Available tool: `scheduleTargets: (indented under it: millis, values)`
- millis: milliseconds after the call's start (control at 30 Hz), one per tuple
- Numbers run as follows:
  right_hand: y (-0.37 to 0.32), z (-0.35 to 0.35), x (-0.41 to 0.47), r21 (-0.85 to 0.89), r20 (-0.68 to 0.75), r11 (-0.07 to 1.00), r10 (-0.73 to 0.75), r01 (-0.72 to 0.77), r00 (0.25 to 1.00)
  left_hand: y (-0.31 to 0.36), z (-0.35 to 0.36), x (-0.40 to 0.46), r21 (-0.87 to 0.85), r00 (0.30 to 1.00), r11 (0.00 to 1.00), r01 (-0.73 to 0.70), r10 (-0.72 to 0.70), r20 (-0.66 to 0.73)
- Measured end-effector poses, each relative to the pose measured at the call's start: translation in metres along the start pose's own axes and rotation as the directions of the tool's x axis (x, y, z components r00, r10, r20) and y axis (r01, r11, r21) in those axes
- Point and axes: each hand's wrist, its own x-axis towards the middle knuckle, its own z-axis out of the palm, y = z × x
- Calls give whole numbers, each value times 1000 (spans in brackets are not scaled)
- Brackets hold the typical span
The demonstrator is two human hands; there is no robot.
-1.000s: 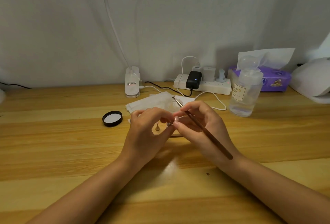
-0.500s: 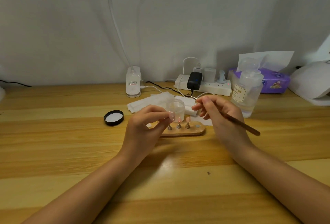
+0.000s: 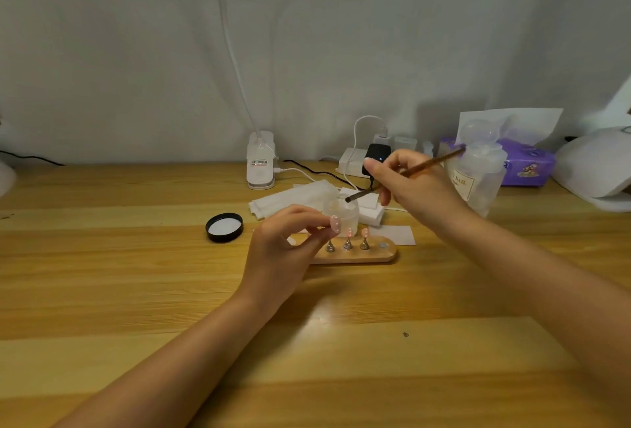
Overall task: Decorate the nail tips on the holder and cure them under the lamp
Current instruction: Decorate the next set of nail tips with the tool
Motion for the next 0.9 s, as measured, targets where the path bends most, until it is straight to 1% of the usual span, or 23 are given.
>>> scheduleTargets:
  millis: [133,233,333,433,533,633,700,767,833,900]
  values:
    - [0,9,19,-146,49,989,5,2,999,-2,0,0,7,1000,1000,9,-9,-9]
    - [7,22,24,-231,42,973,10,-1,999,-3,0,1,-4,1000,1000,15,-15,-23]
    - [12,31,26,-298,10,955,8,-5,1000,-3,0,0,-11,999,1000,21,-21,-24]
    - [11,35,27,-325,25,946,14,-5,1000,-3,0,0,-8,1000,1000,19,-19,-23]
    - [7,32,29,-283,-3,959,18,-18,1000,-3,0,0,-10,999,1000,19,-19,-32]
    - [2,25,30,-156,-74,986,40,-51,996,-3,0,0,-16,999,1000,16,-16,-30]
    - [2,19,28,-50,-134,992,110,-117,985,-3,-1,0,-12,999,1000,25,-26,-20]
    - [4,13,24,48,-174,978,210,-204,962,-4,-1,0,-7,999,999,33,-33,-19]
    - [7,9,18,104,-182,961,273,-258,945,-3,-1,0,-5,999,999,43,-43,-20]
    - [11,6,14,128,-185,951,303,-283,935,-2,-1,0,-9,998,999,54,-54,-21]
